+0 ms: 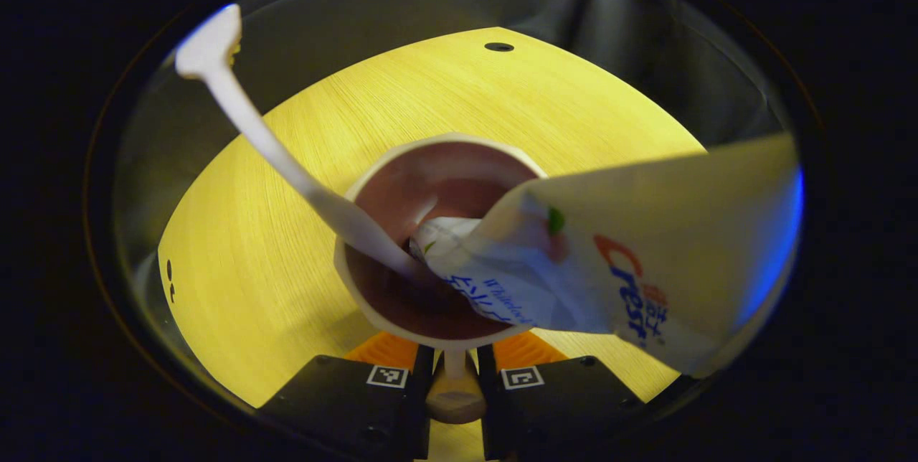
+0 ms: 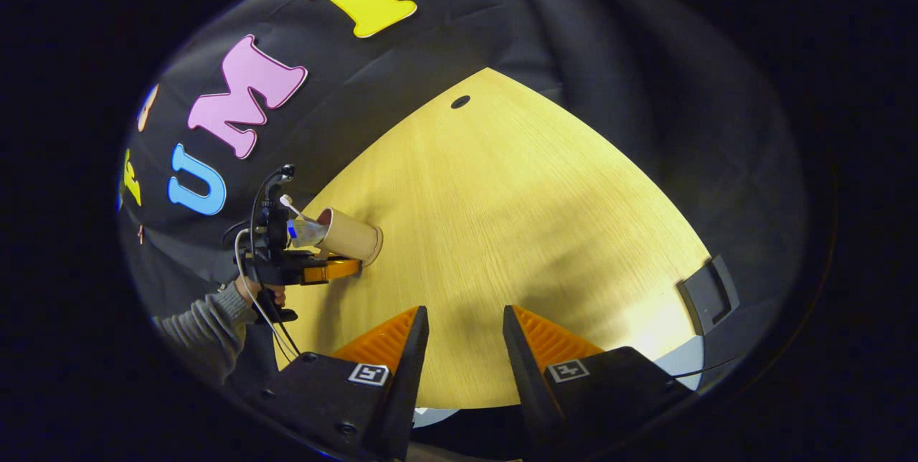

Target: Put the toothbrush and toothpaste on the desktop into the cup, then pick up the cup and place it on the coaster on the desktop.

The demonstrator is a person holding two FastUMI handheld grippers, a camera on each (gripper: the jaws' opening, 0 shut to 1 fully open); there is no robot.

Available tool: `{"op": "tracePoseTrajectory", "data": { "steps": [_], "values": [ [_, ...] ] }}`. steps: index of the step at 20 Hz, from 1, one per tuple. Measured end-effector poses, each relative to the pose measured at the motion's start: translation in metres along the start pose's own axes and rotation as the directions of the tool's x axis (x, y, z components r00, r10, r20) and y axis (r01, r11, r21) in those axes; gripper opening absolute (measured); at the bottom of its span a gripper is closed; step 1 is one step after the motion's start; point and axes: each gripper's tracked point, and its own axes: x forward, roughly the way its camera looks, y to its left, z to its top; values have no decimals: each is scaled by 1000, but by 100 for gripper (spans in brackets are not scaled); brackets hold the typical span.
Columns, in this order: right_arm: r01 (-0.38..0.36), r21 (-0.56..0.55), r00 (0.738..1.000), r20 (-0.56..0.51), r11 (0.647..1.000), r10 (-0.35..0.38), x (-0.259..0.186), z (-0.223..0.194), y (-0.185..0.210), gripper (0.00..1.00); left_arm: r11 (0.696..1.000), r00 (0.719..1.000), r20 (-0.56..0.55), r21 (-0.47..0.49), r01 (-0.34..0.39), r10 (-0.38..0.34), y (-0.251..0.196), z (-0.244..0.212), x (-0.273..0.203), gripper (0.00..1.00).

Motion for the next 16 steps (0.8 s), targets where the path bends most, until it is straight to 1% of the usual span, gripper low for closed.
{"op": "tracePoseTrajectory", "data": {
  "steps": [1,4,7,8,9,10,11,12,16],
  "values": [
    [2,2,1000,3,1000,-2,1,1,-1,65,1000,1000,-2,-6,0,0,1,0,0,29],
    [1,6,1000,0,1000,-1,2,2,2,66,1000,1000,3,-15,-9,9,0,2,-1,34],
    [-4,-1,1000,0,1000,4,4,3,6,68,1000,999,34,-10,-7,7,-2,6,-9,51],
    [-8,-6,1000,0,1000,8,5,4,8,68,1000,999,45,-10,-8,9,-2,8,-13,46],
    [-12,-11,1000,1,1000,12,5,5,11,68,1000,998,59,-11,-12,13,-2,8,-18,54],
    [-18,-18,1000,4,1000,18,6,5,14,68,1000,997,76,-14,-12,13,-2,10,-21,57],
    [-24,-26,1000,5,999,24,6,7,18,71,1000,995,95,-18,-6,8,-3,12,-25,62],
    [-29,-34,1000,6,999,29,5,6,19,74,1000,994,111,-25,-2,5,-6,13,-30,63],
    [-43,-50,999,11,998,43,6,9,35,75,998,981,196,-64,-6,18,-9,23,-58,69]
  ]
}}
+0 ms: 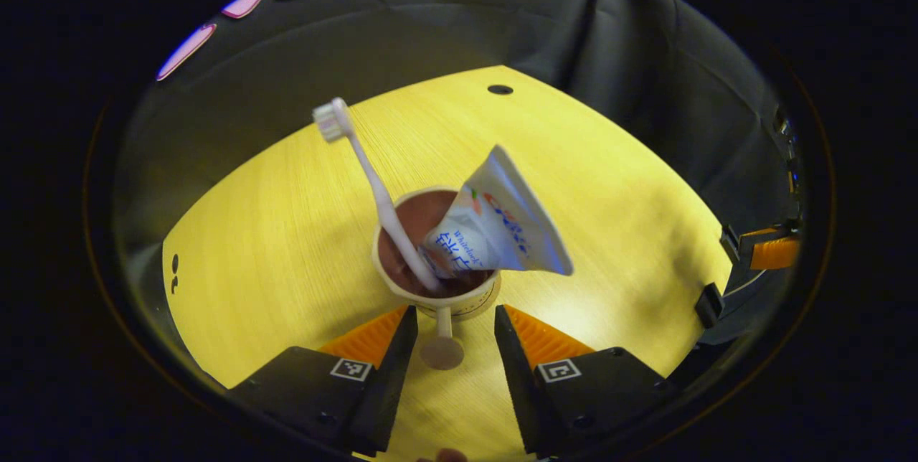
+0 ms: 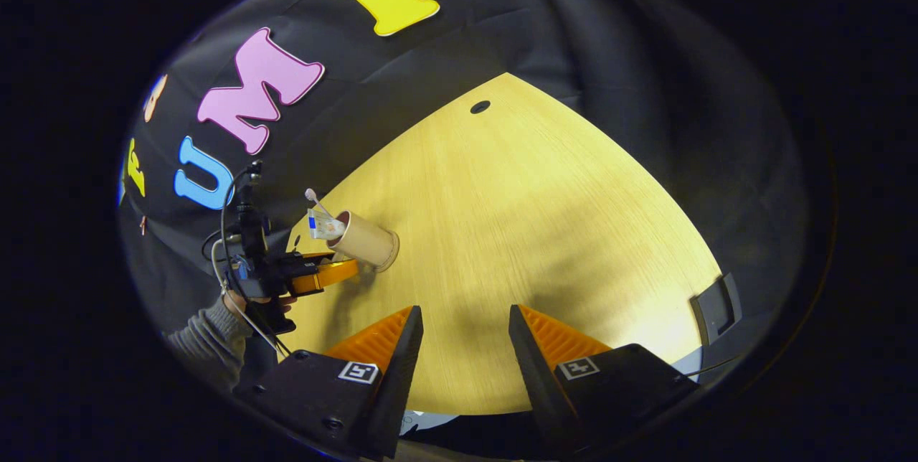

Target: Put the toothbrush and toothpaste on the desktop into the cup, then pick up the cup and place it on the coaster on the desktop.

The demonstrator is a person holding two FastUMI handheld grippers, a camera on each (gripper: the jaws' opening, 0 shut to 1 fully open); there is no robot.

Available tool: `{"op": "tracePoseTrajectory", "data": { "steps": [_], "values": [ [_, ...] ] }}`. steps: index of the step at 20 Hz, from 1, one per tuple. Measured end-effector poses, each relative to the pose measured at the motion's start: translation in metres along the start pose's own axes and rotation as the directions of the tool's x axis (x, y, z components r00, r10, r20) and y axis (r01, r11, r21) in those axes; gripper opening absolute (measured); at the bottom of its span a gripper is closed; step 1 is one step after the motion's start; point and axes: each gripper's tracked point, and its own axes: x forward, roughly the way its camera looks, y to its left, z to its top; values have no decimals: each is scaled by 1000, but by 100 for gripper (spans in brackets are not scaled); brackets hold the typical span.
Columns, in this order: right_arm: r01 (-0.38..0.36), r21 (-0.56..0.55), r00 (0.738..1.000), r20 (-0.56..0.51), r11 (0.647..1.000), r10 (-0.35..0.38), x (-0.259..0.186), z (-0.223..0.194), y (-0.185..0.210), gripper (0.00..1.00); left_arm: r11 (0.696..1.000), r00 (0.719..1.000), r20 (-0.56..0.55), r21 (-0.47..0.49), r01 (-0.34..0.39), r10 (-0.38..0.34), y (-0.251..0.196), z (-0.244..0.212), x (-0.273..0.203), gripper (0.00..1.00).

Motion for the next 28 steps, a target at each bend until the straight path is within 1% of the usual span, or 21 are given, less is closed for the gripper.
{"op": "tracePoseTrajectory", "data": {
  "steps": [1,2,3,7,10,13,15,16,17,20,22,23,24,28],
  "values": [
    [-4,-5,1000,2,1000,4,0,0,4,75,1000,1000,18,-10,6,-6,-3,2,-7,71],
    [-5,-13,1000,4,1000,5,1,1,8,75,1000,999,32,-19,12,-11,-5,3,-15,75],
    [-3,-25,1000,7,1000,4,2,2,11,75,1000,999,49,-25,12,-10,-6,6,-23,73],
    [11,-67,1000,24,998,-9,0,5,28,76,997,989,145,-76,-4,15,-10,12,-60,75],
    [13,-122,999,30,992,-10,-3,5,47,76,992,976,208,-124,-39,64,-5,8,-93,74],
    [4,-159,999,35,987,2,-3,3,71,76,987,959,256,-138,-87,120,2,-4,-128,75],
    [-3,-187,999,53,982,13,-3,4,88,76,981,948,283,-164,-104,148,5,-13,-150,75],
    [-8,-200,998,63,980,21,-4,4,98,75,977,941,299,-186,-104,157,5,-17,-160,70],
    [-10,-214,997,75,977,26,-4,5,105,76,972,935,313,-211,-104,168,8,-21,-169,75],
    [-20,-276,994,100,961,49,-3,5,129,76,950,919,336,-293,-107,207,18,-36,-193,74],
    [-34,-309,992,101,950,68,-2,4,143,76,938,917,342,-334,-87,207,22,-47,-207,74],
    [-38,-322,992,102,946,75,-3,3,149,76,934,913,346,-347,-87,214,27,-49,-212,78],
    [-42,-329,991,105,943,81,-3,3,155,76,929,908,351,-358,-97,230,33,-52,-219,75],
    [-36,-379,990,115,925,86,-5,1,173,76,914,885,379,-390,-112,270,50,-59,-240,76]
  ]
}}
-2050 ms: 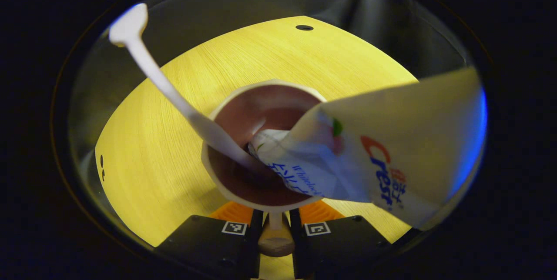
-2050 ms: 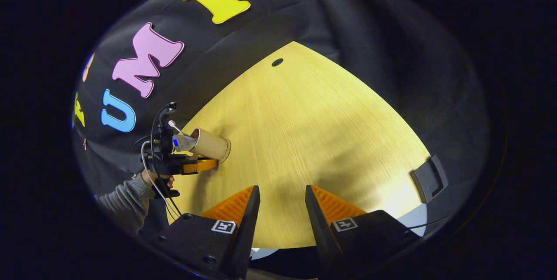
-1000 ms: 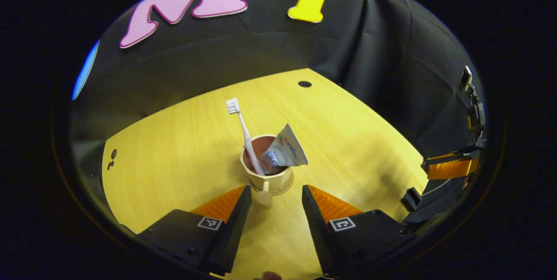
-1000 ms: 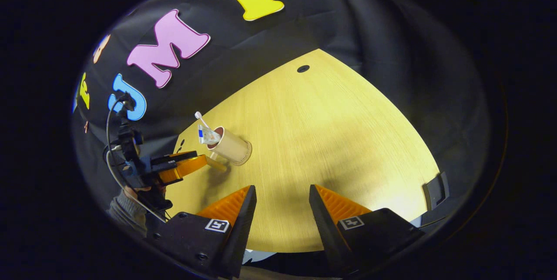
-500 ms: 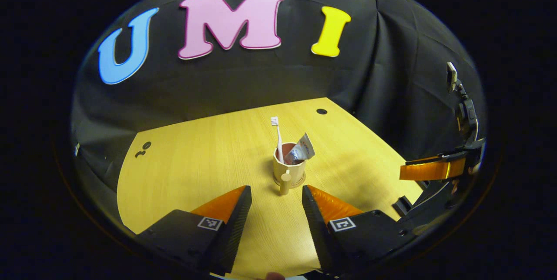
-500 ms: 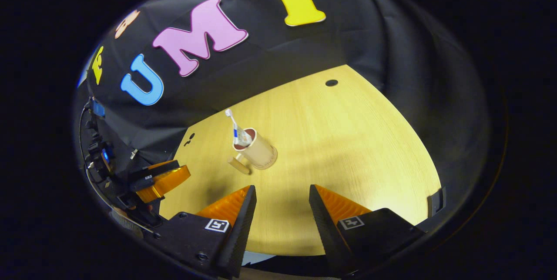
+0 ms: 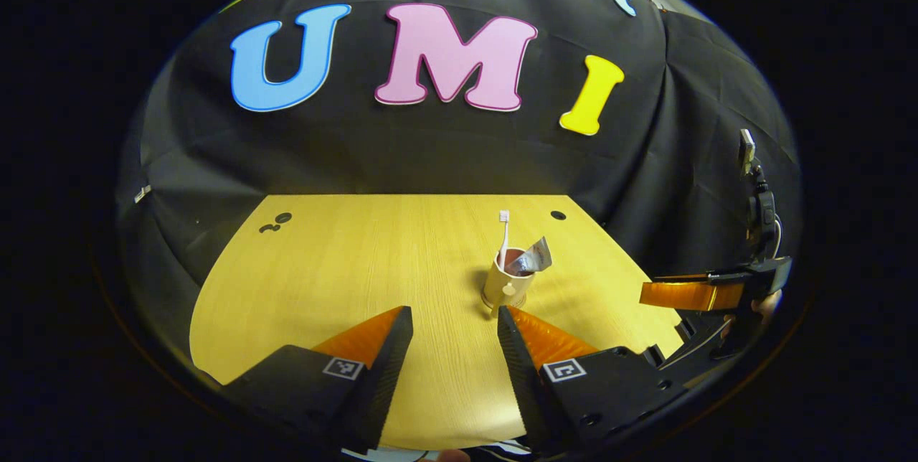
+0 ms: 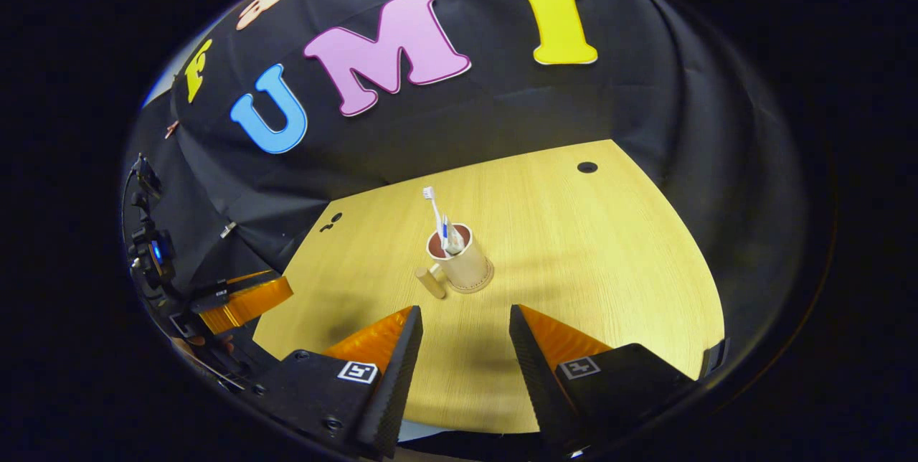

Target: Put the toothbrush and toothpaste on the desktop into the cup, then pick up the cup and place it on the coaster on the desktop.

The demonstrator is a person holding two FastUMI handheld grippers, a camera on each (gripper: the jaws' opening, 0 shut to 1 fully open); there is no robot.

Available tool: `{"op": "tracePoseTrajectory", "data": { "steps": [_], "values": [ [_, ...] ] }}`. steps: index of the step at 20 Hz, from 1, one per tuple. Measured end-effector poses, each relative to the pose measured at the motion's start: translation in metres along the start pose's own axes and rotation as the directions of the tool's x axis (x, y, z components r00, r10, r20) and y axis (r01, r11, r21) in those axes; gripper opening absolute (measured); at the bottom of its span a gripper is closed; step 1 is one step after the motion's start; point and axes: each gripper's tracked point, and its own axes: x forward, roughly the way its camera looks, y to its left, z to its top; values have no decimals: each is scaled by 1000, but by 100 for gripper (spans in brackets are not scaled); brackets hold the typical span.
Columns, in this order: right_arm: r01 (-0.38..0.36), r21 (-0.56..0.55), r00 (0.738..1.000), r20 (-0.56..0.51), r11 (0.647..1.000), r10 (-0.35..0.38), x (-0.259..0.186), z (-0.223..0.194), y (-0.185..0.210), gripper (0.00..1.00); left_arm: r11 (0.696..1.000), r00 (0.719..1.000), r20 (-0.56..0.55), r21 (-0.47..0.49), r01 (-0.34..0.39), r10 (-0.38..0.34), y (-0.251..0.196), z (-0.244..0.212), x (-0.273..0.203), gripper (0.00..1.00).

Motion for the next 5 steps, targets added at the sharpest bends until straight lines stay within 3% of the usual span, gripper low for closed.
{"op": "tracePoseTrajectory", "data": {
  "steps": [4,5],
  "values": [
    [1,-47,1000,30,999,1,-3,4,21,76,1000,1000,13,-19,0,0,12,-4,-8,77],
    [0,-58,999,36,998,2,-3,5,25,76,1000,1000,10,-31,3,-3,14,-7,-12,83]
  ]
}}
